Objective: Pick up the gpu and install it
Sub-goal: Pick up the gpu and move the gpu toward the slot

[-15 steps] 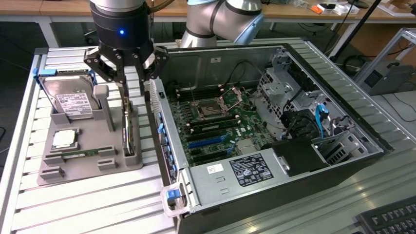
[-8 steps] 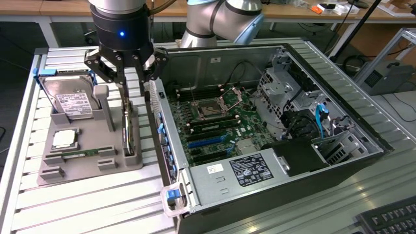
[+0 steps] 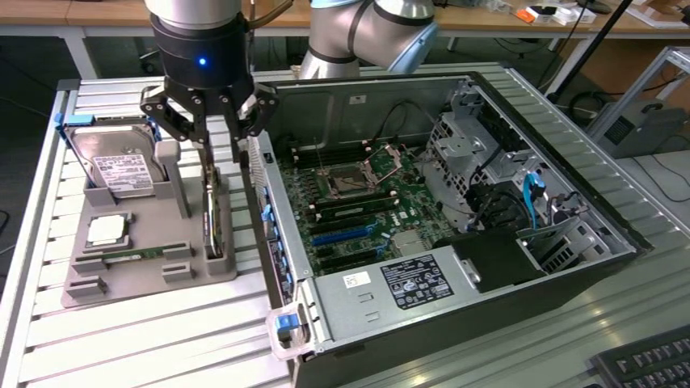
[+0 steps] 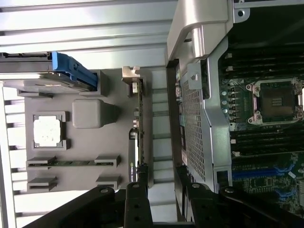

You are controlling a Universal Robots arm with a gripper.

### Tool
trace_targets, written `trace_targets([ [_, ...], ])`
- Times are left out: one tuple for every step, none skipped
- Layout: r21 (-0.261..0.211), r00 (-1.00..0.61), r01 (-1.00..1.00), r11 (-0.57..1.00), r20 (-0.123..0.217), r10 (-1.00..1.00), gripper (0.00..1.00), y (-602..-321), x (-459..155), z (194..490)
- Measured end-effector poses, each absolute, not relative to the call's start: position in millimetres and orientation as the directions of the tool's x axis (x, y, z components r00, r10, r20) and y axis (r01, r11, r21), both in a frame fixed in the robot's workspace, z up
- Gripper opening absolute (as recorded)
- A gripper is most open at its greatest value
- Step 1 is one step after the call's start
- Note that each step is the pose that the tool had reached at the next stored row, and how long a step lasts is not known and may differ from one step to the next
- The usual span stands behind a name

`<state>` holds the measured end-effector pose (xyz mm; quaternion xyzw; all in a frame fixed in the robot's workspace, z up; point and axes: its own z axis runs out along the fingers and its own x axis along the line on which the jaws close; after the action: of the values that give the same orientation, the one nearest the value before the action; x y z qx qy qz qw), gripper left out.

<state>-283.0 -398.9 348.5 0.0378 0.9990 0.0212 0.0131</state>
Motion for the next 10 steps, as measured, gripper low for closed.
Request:
trace_targets([
  [0.043,-0.997,0.075,0.996,-0.025,0.076,0.36,-399.0,-283.1,347.7],
  [0.043,-0.997,0.075,0.996,-0.025,0.076,0.36,-398.9,-283.2,347.2],
  [0.043,-0.997,0.075,0.996,-0.025,0.076,0.36,-398.9,-283.2,346.7],
  [0.043,-0.997,0.075,0.996,-0.025,0.076,0.36,-398.9,-283.3,346.3],
  [0.043,-0.997,0.075,0.996,-0.025,0.076,0.36,-398.9,-283.3,345.5],
  [0.043,-0.997,0.075,0.996,-0.025,0.076,0.36,-398.9,-283.3,344.9],
  [0.043,-0.997,0.075,0.996,-0.025,0.076,0.36,-398.9,-283.3,344.7],
  [0.043,-0.997,0.075,0.996,-0.025,0.076,0.36,-398.9,-283.3,344.2],
  [0.043,-0.997,0.075,0.996,-0.024,0.076,0.36,-398.9,-283.4,343.8],
  [0.043,-0.997,0.075,0.996,-0.025,0.076,0.36,-398.9,-283.4,343.3],
])
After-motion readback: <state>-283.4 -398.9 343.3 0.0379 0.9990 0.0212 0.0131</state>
